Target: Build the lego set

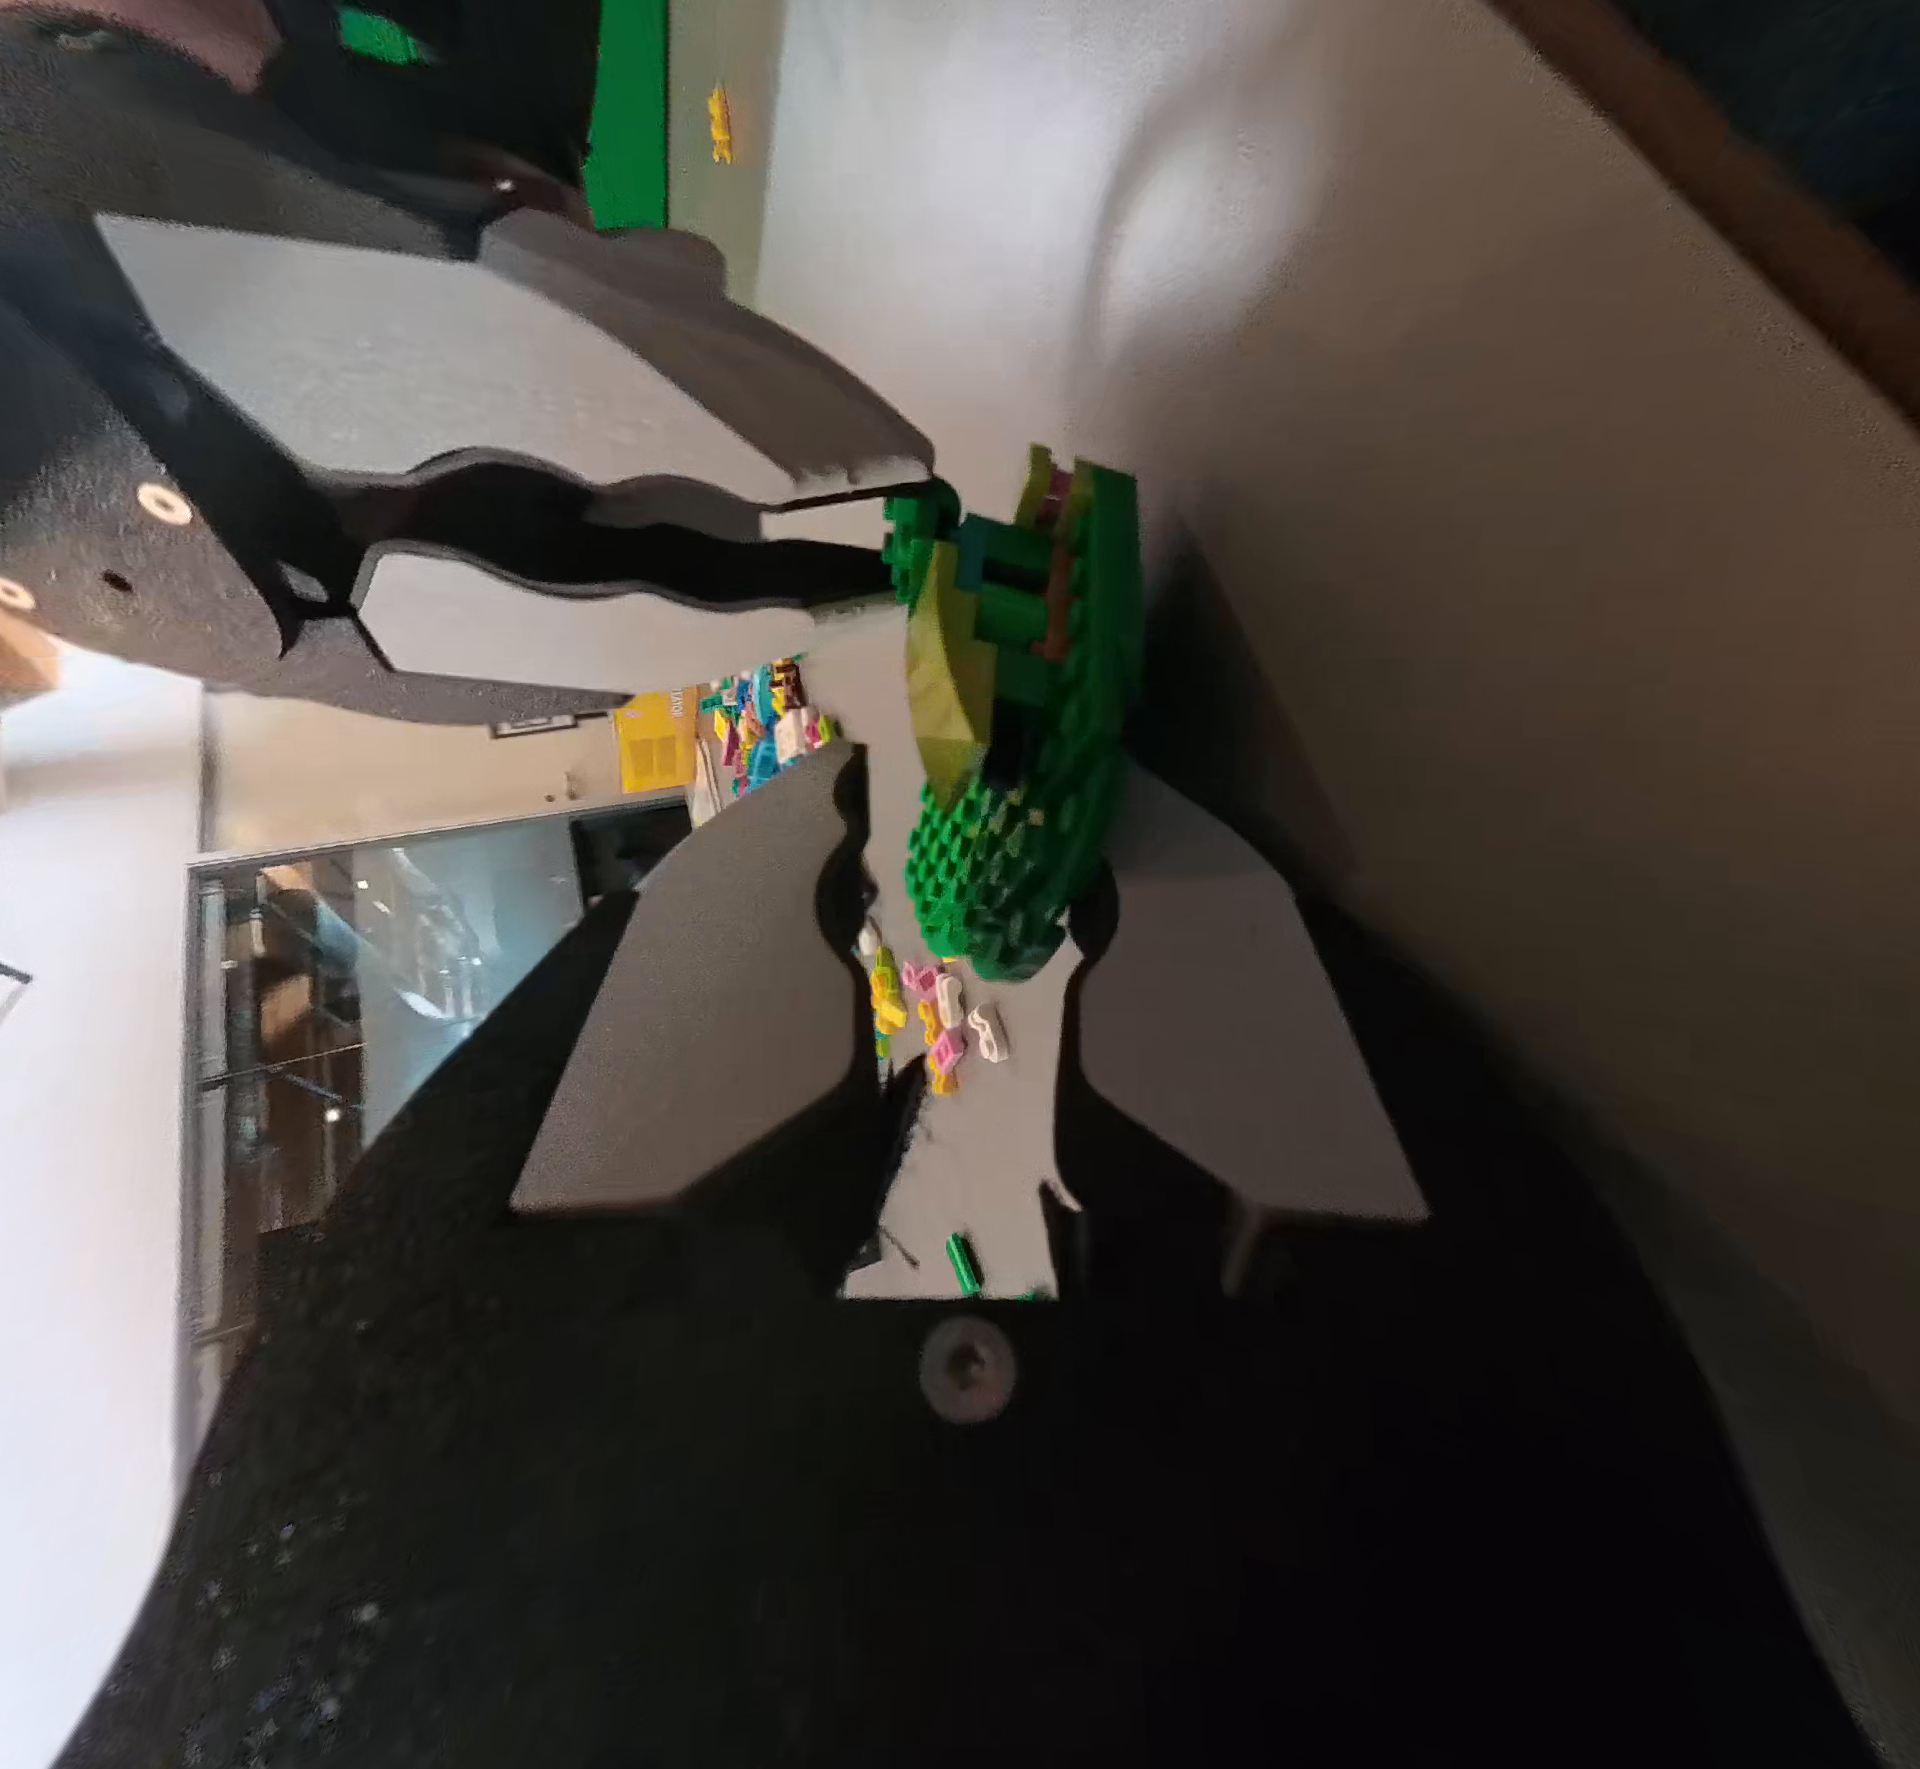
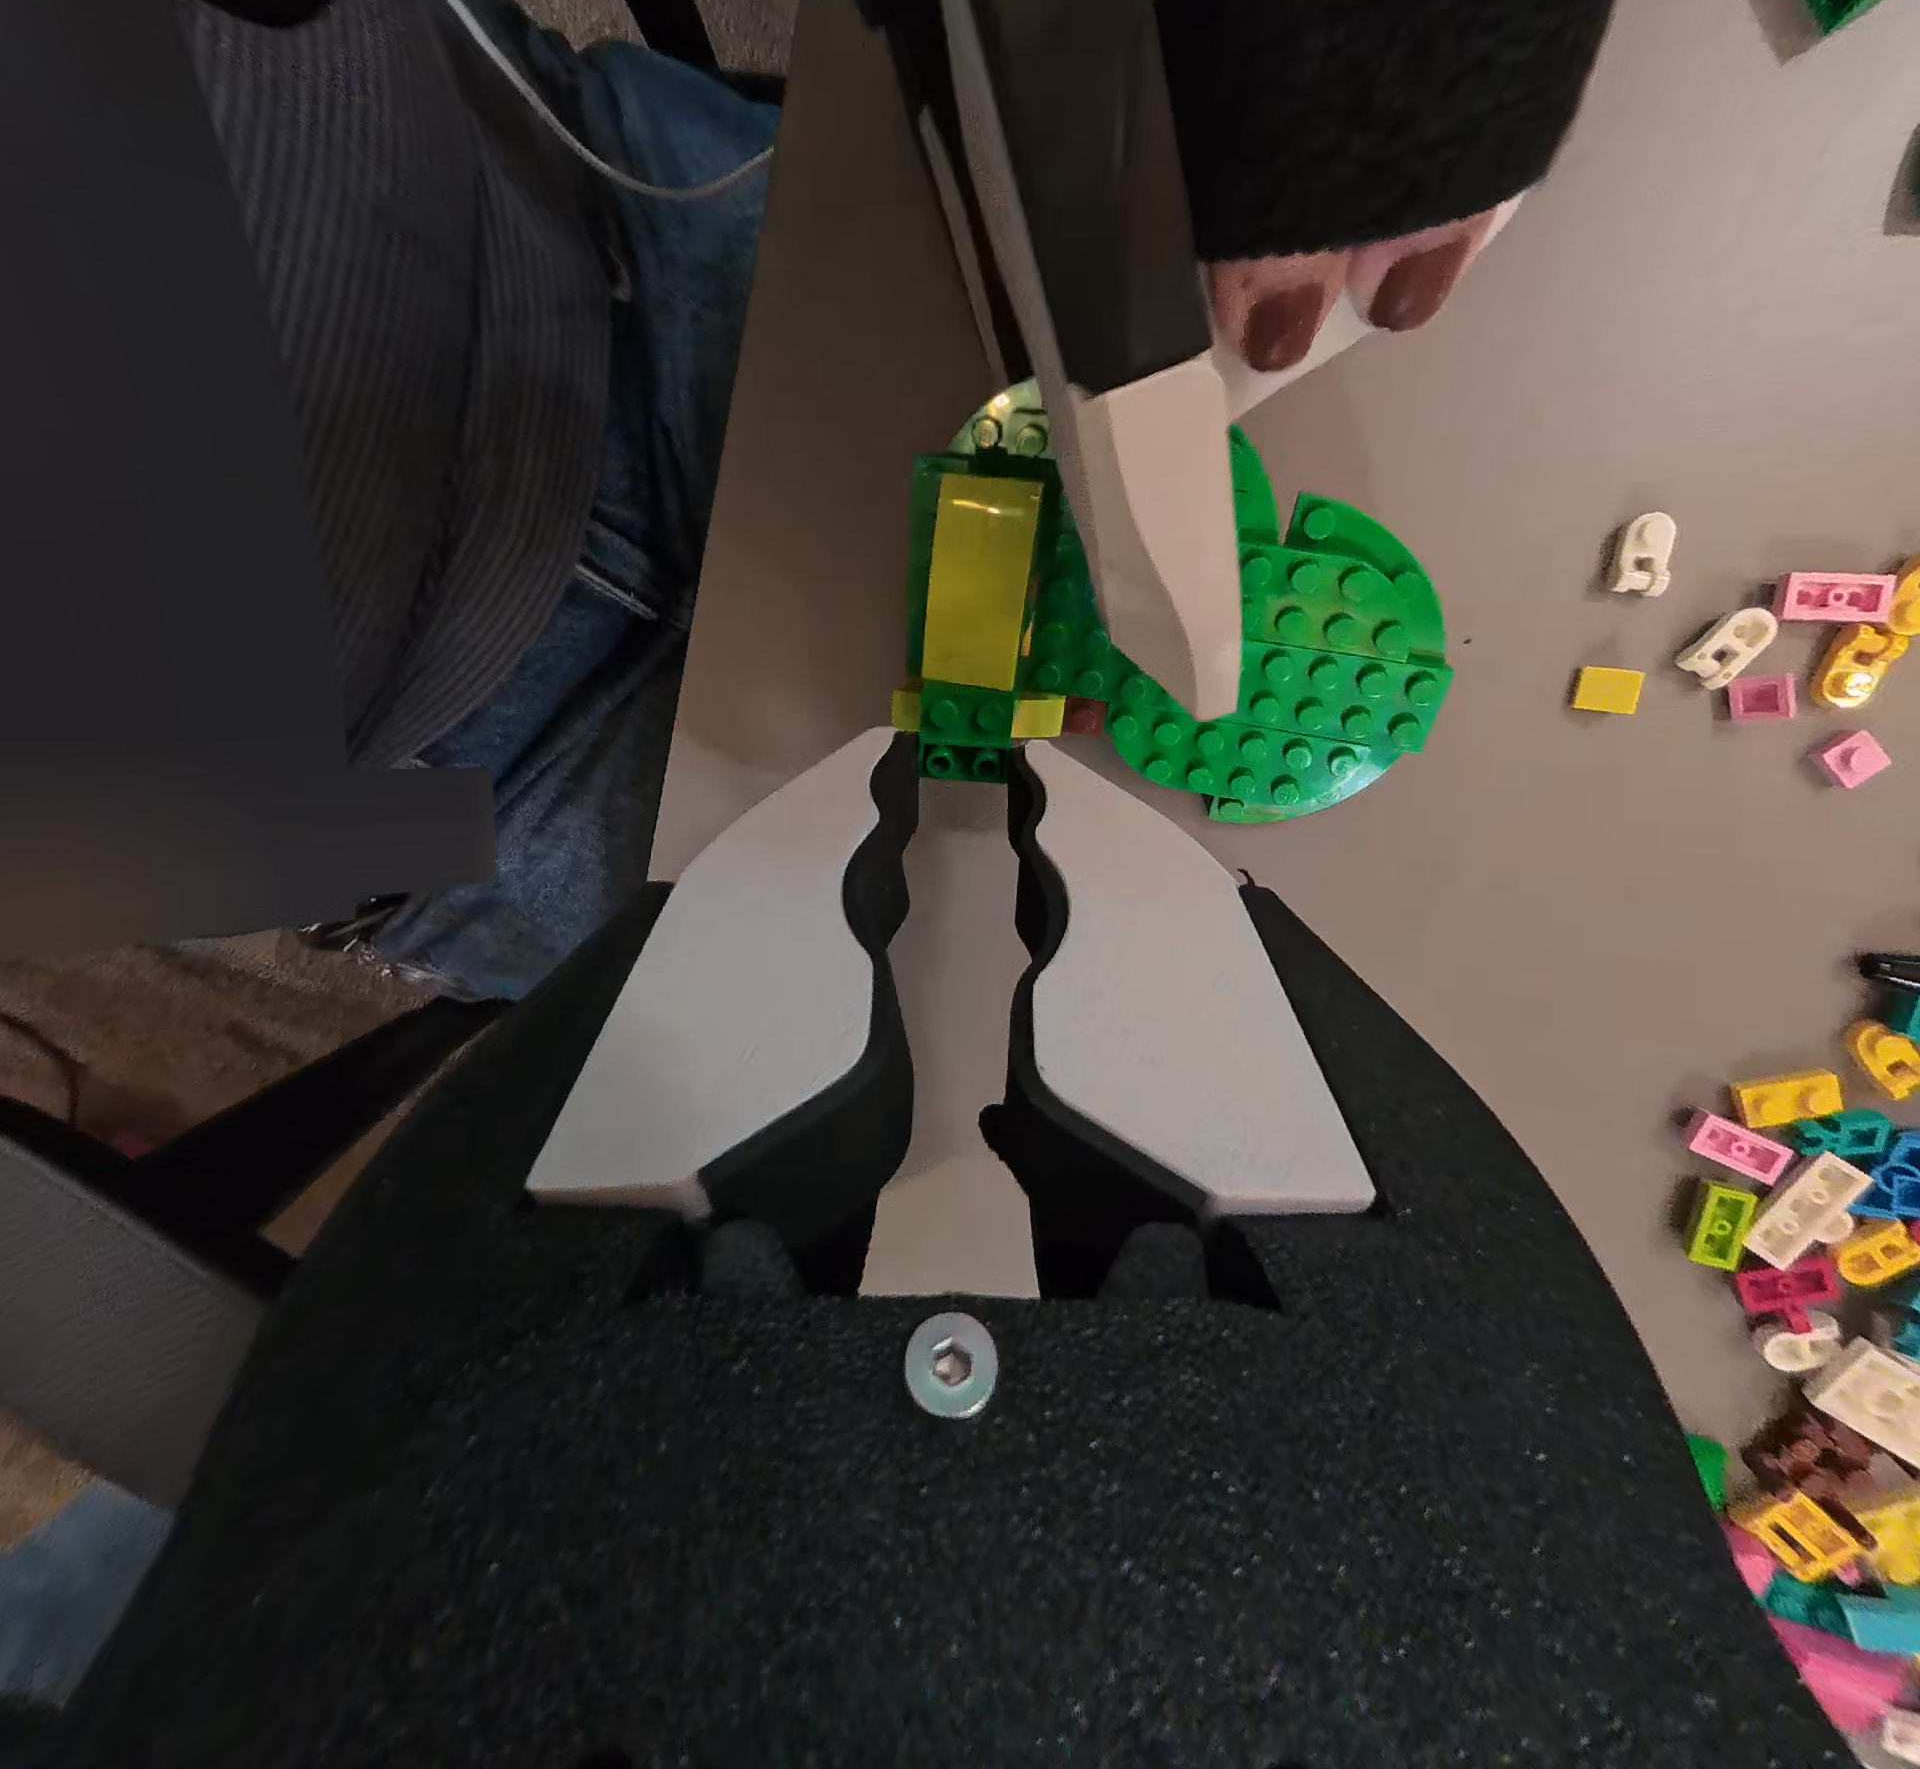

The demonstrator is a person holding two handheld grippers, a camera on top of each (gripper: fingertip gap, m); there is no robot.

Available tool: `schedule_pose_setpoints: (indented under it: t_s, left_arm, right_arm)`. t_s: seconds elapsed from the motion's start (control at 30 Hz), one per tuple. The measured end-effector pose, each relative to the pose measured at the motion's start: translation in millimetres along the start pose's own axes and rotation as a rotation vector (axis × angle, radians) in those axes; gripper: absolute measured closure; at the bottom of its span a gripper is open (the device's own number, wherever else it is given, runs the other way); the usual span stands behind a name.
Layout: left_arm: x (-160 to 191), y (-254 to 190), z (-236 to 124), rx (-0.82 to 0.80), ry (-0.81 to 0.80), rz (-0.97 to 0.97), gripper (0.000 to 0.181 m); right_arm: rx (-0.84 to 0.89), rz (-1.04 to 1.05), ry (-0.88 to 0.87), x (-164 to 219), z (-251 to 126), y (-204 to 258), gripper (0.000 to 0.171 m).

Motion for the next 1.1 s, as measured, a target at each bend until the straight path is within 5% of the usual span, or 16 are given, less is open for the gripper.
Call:
schedule_pose_setpoints:
  t_s: [0.13, 0.33, 0.67, 1.1]
  left_arm:
    - [2, 6, -4, 0.051, -0.041, -0.030, 0.128]
    - [4, 3, -8, 0.091, -0.093, -0.073, 0.132]
    - [6, -7, -9, 0.007, -0.025, -0.018, 0.171]
    - [7, 80, -23, -0.508, -0.089, -0.380, 0.173]
  right_arm:
    - [0.023, 0.001, -0.055, 0, -1, -3, 0.155]
    - [0.031, 0.002, -0.102, 2, 1, -2, 0.155]
    - [0.122, 0.038, -0.148, 7, 5, 12, 0.155]
    - [0.108, 0.009, 0.303, -54, -128, 10, 0.155]
Point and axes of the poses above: each gripper's, where its closed fingertips meet, z out along the fingers, x out of its underside, y = z × x across the jaws, the point moved 5 cm from there along -z, back along the fingers, and after that the axes turned 10 degrees about z, right-handed, at the moved point
